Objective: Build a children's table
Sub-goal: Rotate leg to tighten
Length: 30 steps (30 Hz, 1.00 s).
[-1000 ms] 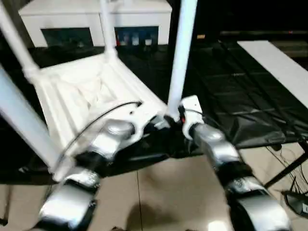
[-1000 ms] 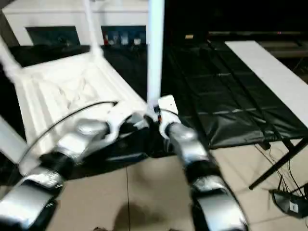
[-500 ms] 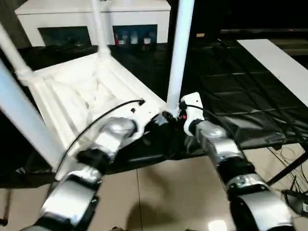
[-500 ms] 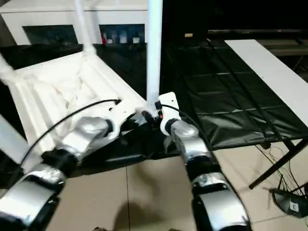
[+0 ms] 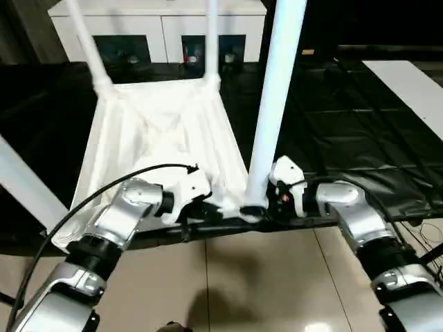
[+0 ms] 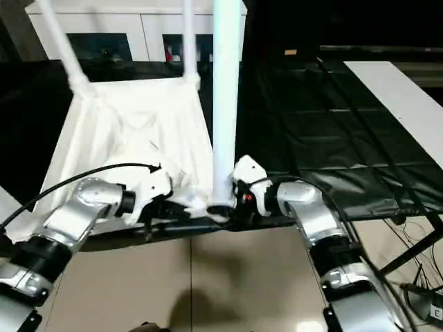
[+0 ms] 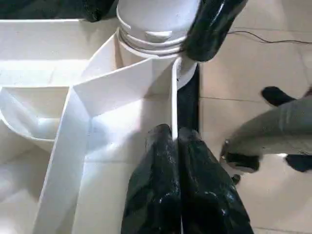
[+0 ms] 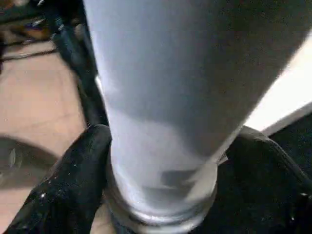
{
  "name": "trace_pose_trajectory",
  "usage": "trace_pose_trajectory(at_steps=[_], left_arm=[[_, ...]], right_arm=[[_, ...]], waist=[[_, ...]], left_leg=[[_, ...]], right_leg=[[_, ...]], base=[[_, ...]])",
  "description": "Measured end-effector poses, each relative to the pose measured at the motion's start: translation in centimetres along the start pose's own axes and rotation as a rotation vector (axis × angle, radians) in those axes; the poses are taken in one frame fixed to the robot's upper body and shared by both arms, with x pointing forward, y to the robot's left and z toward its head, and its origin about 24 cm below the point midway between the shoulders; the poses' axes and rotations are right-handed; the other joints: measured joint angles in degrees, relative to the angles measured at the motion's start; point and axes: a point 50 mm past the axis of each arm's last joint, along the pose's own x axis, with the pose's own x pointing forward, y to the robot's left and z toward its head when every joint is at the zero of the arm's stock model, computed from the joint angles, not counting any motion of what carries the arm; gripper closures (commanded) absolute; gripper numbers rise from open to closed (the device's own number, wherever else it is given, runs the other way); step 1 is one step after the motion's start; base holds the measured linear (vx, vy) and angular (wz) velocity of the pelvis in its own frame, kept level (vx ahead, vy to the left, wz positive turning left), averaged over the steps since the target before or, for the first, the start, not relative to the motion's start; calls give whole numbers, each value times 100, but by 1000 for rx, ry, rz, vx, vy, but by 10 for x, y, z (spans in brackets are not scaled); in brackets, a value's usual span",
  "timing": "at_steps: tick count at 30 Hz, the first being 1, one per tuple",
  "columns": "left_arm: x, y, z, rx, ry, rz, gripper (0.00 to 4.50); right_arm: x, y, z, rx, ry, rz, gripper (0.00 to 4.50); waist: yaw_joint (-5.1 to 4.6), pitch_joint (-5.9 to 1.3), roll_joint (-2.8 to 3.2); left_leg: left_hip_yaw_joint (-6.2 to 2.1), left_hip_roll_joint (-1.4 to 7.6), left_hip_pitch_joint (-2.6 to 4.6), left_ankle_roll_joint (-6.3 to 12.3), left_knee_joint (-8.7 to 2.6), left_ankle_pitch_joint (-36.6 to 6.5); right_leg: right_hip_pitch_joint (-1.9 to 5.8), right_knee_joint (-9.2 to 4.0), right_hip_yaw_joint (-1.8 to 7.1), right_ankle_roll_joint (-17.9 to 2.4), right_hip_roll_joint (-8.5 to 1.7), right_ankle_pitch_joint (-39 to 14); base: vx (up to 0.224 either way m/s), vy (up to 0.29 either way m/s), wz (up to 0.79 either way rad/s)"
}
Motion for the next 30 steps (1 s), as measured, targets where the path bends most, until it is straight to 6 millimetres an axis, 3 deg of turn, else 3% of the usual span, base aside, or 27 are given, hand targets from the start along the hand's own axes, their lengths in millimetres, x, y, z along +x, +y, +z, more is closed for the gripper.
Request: trace_pose_trajectory(at_steps=[8,19,25,30], left_arm=[[-2,-1,-1,1,5,-19,450],[-2,-1,-1,0,5,-22,450],[-3,-1,-2,-7,6,-11,450],[4,8,0,-37,4,105,450]], right_arm=[[-1,1,-1,-9,3,31,67],[-1,3,-1,-2,1,60,164],[3,3,-1,21,-6,40,178],[16,-3,-4,117,-43,-159,181]], waist=[[-13,0,-1],[-12,0,-1],[-17,-3,-6],[-172,-9,-28]], left_leg=[[0,0,0,0,0,0],[0,0,0,0,1,0],[0,0,1,0,1,0],[-1,-3,4,0,3,0]], right_leg=[[0,-1,1,0,0,0],[0,-1,0,1,0,-1],[0,1,0,2,0,-1],[3,-1,5,0,0,0]], base=[[0,0,0],[0,0,0],[0,0,0],[0,0,0]])
